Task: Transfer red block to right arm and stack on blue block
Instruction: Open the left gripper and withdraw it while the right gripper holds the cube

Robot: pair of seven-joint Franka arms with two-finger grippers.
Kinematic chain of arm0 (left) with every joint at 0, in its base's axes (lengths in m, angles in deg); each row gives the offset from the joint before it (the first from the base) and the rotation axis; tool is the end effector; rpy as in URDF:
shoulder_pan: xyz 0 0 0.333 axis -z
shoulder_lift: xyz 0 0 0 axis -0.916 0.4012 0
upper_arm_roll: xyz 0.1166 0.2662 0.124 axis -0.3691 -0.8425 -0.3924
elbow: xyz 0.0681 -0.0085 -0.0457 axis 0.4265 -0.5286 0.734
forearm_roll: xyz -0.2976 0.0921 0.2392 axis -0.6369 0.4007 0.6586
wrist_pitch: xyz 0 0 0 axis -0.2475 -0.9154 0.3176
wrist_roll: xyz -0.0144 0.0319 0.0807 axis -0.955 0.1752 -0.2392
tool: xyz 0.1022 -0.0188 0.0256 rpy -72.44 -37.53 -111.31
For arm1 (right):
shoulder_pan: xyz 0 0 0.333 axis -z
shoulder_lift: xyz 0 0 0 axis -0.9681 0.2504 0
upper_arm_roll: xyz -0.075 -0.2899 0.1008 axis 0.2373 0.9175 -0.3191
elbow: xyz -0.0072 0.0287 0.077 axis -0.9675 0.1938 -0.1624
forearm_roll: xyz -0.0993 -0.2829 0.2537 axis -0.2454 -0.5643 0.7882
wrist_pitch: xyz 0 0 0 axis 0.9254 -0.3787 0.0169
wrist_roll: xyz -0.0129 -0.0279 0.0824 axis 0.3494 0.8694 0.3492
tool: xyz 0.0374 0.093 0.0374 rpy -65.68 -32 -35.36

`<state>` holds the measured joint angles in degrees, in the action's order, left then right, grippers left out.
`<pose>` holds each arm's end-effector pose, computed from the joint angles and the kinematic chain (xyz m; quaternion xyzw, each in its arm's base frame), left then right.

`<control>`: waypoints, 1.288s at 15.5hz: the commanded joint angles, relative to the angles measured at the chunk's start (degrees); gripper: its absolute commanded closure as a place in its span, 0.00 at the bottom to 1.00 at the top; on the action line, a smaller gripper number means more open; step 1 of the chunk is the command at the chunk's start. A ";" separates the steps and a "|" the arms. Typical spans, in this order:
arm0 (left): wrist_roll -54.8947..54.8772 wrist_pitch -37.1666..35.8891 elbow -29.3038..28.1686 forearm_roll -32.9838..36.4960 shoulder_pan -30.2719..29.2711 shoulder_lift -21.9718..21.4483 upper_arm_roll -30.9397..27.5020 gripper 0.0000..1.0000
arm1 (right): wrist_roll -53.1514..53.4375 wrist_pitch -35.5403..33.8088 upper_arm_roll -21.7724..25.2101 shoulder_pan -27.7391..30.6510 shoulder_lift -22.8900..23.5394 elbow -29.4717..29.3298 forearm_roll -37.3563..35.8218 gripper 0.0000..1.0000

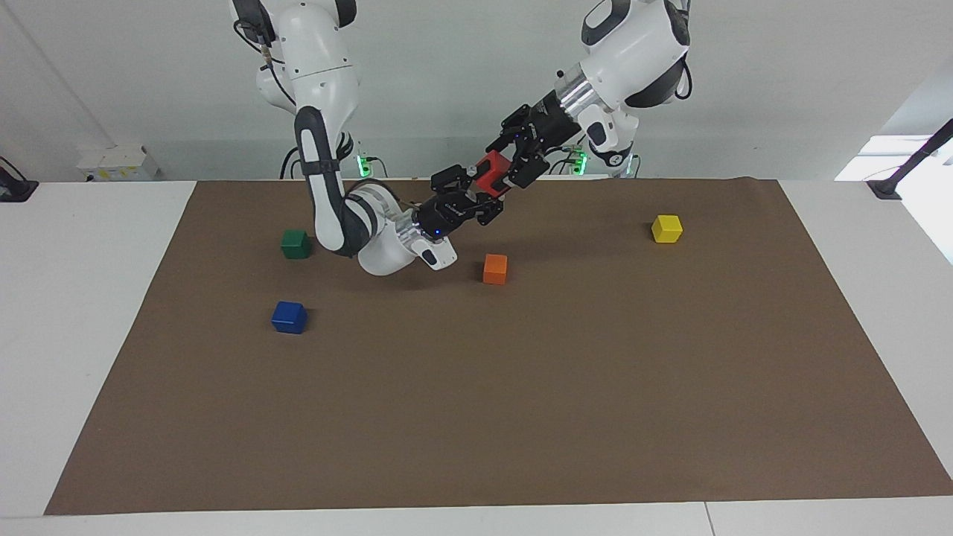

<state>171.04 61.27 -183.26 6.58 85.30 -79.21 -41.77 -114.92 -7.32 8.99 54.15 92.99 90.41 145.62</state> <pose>0.4337 -0.3019 0.5951 0.6681 0.6442 -0.2524 0.2736 0.4894 0.3071 0.3449 -0.3934 -0.0111 -0.0208 0.9191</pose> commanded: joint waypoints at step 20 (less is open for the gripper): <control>-70.38 -16.23 5.24 41.74 -31.09 7.72 -0.53 0.00 | 16.56 39.78 0.52 10.79 -17.81 -4.15 -44.93 1.00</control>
<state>106.05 49.51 -184.05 42.56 54.38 -75.67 -42.77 -100.70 30.31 9.87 63.43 77.26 85.60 107.47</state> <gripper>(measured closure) 0.000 0.436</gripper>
